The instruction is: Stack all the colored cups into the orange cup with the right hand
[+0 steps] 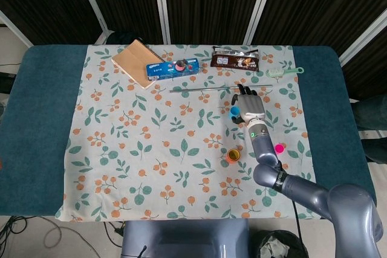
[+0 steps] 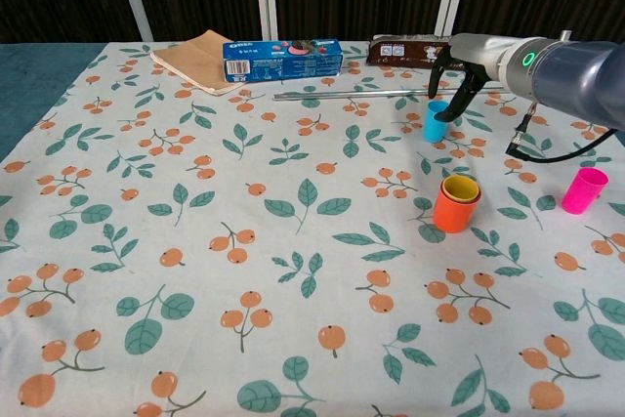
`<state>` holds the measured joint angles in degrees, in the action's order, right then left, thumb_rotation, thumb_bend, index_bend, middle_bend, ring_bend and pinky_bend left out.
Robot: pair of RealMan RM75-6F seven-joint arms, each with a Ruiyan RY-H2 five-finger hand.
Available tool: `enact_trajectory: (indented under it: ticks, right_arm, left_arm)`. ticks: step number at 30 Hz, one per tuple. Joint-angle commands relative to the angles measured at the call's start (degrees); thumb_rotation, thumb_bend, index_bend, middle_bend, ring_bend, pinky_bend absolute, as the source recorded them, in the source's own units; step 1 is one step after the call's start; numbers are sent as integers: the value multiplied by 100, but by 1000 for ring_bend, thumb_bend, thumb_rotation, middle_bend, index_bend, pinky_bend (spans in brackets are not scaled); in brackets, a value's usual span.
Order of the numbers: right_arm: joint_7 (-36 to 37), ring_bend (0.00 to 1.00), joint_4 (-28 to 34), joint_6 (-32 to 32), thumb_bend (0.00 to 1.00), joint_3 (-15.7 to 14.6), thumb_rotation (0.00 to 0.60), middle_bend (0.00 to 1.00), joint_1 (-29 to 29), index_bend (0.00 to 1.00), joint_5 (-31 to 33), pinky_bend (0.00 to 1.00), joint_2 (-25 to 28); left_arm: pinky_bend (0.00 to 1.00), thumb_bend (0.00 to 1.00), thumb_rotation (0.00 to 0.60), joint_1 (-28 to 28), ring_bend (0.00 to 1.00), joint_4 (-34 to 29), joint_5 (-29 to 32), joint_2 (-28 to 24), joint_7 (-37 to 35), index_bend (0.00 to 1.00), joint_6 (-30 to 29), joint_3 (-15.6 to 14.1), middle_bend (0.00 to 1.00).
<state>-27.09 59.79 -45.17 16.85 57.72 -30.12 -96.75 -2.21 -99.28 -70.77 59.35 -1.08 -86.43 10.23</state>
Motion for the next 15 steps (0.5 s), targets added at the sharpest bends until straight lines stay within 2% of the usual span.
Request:
enact_trajectory:
  ticks: [1,15]
  right_arm:
    - [-8,58,-56,21,364,9,600,0,5,405,17,140,-44]
    - [-19,58,-259,114,364,73,600,0,4,426,33,140,-141]
  left_arm:
    - [118,394,600,-2,10,1,1,-1,0,149,3,1,32]
    - [118,394,600,-7,10,-4,15,-8,7,149,21,0,32]
